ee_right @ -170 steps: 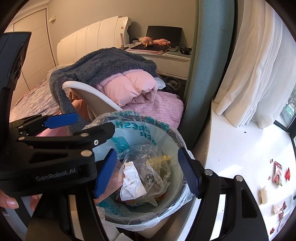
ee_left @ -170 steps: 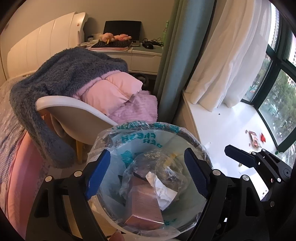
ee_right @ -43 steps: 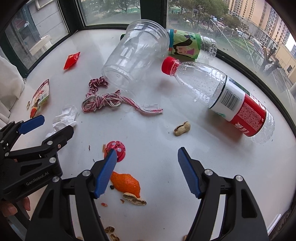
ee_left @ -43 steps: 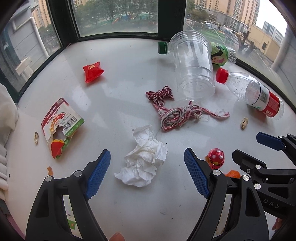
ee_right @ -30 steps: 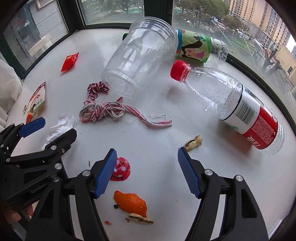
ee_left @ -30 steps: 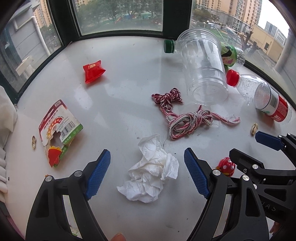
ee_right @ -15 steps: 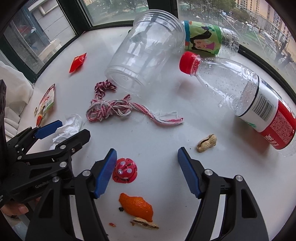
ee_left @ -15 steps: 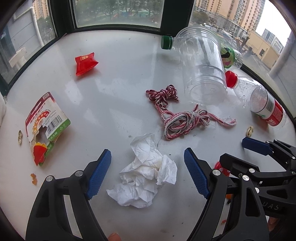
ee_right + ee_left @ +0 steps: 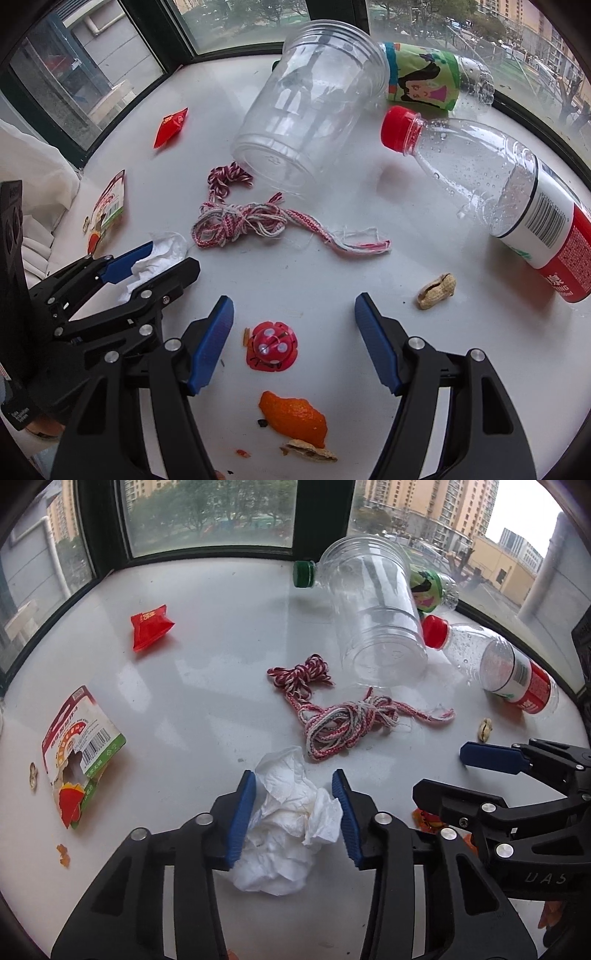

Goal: Collect trash
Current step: 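Close the right tool on the crumpled white tissue and lift it, then carry the crumpled tissue with the right tool over the trash bin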

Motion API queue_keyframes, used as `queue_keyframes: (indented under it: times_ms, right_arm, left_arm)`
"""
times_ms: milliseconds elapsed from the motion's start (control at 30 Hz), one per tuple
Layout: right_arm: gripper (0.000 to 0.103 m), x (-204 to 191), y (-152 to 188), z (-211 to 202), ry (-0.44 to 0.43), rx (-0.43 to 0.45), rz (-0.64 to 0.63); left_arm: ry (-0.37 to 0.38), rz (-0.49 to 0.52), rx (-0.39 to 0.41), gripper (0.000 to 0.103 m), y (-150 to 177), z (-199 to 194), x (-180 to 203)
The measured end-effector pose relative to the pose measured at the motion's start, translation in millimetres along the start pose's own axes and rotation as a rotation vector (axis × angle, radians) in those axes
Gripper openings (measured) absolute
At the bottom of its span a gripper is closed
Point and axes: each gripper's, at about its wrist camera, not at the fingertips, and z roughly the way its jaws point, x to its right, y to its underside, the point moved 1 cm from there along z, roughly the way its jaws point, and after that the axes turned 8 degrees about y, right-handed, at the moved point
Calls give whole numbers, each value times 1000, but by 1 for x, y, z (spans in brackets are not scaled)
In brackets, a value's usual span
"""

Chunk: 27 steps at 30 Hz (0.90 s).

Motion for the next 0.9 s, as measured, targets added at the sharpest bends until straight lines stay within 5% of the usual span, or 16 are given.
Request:
queue_keyframes:
  times_ms: [100, 300, 500, 900]
  right_arm:
    - [32, -1, 1, 0, -11, -3, -8]
    - [12, -3, 4, 2, -30, -17, -9]
    - [4, -3, 7, -7, -61, -9, -7]
    - [3, 4, 12, -60, -43, 69, 11]
  left_arm:
    - [54, -3, -7, 21, -1, 0, 3]
    - [88, -19, -18, 14, 0, 1, 7]
    - [109, -6, -19, 13, -1, -4, 14]
    - [161, 30, 27, 13, -5, -43, 48]
